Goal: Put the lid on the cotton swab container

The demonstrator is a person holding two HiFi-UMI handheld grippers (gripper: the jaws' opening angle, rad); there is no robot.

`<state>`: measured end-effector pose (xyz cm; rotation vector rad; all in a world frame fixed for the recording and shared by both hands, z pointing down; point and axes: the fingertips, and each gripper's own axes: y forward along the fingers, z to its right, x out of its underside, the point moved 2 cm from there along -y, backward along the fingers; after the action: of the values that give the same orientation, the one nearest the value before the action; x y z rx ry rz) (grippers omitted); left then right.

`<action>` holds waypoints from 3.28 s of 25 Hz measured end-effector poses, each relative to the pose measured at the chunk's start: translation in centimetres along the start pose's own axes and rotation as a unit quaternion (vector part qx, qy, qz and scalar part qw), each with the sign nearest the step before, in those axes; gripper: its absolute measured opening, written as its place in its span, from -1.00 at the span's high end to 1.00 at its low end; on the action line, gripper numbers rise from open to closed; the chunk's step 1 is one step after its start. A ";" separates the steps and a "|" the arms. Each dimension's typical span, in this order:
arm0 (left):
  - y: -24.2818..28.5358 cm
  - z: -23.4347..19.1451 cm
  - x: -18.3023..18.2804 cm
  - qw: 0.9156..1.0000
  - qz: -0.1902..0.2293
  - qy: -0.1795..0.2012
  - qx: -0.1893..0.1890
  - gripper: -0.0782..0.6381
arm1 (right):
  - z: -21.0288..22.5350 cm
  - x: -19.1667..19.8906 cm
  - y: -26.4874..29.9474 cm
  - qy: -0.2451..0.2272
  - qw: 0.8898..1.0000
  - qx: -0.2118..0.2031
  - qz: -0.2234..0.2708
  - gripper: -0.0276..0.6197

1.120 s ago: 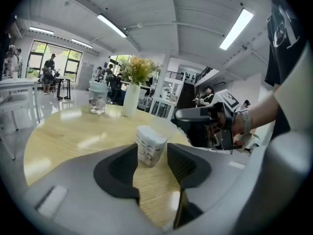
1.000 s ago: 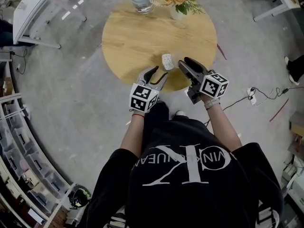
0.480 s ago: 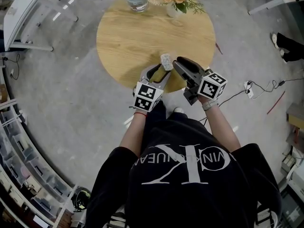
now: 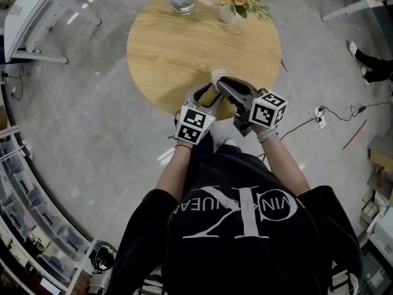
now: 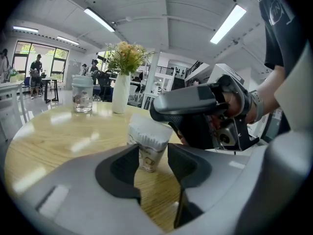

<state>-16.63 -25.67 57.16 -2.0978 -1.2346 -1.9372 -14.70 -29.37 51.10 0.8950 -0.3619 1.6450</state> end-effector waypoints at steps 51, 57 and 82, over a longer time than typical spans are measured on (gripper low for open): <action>-7.7 -5.6 -4.0 0.985 0.105 -0.042 -0.133 0.75 | -0.4 -5.4 -1.8 -0.180 0.983 0.026 0.006 0.87; -10.3 -7.1 -6.9 0.972 0.140 -0.028 -0.187 0.75 | -0.6 -8.0 -3.4 -0.215 0.976 0.029 0.032 0.87; -17.8 -8.0 -15.5 0.929 0.238 0.020 -0.283 0.75 | -4.4 -16.6 -7.4 -0.309 0.940 0.042 0.140 0.87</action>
<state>-31.75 -25.62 37.28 -2.2681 -0.0992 -2.2302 -8.79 -35.88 34.63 1.4798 -0.8884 1.6080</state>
